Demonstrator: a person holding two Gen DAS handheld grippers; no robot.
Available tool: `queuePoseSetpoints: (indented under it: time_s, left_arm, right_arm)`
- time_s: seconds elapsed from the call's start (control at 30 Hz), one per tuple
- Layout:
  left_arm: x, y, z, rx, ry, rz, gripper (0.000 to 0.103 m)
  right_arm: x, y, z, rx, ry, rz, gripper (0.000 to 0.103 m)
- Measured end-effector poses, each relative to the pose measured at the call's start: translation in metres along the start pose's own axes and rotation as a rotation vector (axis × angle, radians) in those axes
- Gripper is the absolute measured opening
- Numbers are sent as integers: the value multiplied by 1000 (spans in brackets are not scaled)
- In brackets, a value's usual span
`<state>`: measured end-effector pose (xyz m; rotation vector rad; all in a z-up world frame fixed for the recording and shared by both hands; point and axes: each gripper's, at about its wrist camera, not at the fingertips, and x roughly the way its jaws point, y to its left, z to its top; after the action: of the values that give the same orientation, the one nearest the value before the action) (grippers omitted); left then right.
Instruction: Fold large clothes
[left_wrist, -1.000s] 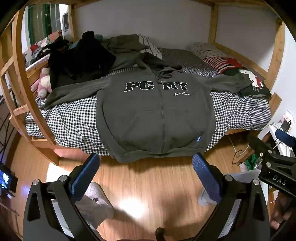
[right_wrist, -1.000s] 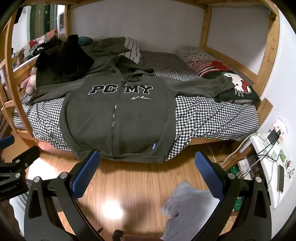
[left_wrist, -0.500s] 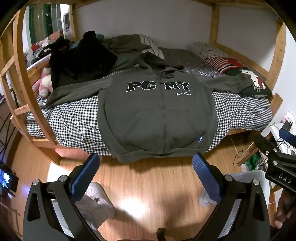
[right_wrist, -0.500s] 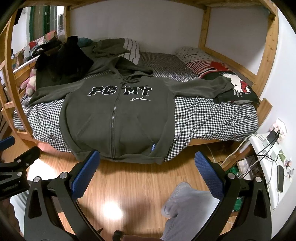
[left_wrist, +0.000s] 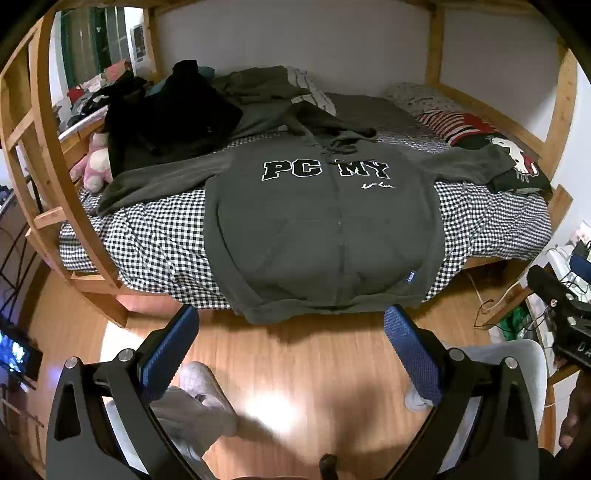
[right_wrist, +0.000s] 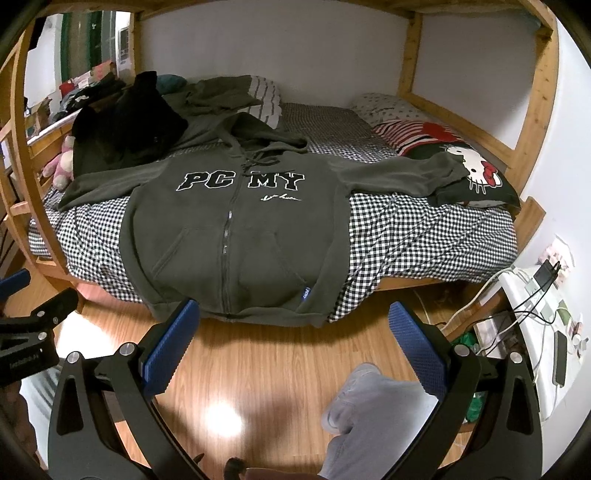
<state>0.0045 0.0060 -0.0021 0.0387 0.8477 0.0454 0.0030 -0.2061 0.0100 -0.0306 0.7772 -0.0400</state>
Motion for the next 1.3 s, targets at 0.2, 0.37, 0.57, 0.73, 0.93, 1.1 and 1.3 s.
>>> queuePoseSetpoints:
  time_s: [0.2, 0.37, 0.57, 0.73, 0.93, 1.1, 1.3]
  left_arm:
    - [0, 7, 2, -9, 0, -1, 99]
    - [2, 7, 2, -2, 10, -8, 99]
    - [3, 3, 1, 22, 19, -17, 99]
    - [4, 3, 1, 27, 20, -23, 99]
    - [4, 2, 1, 26, 24, -25, 99]
    - [3, -1, 0, 33, 20, -13, 99]
    - [6, 0, 1, 27, 24, -9, 99]
  right_arm:
    - [1, -3, 1, 3, 5, 15, 101]
    - [4, -1, 1, -5, 12, 23, 101]
    - [5, -2, 0, 0, 12, 21, 101]
    - [5, -2, 0, 1, 13, 19, 101]
    - [5, -2, 0, 1, 13, 21, 101]
    - [5, -2, 0, 2, 12, 19, 101]
    - [8, -1, 0, -3, 20, 23, 101]
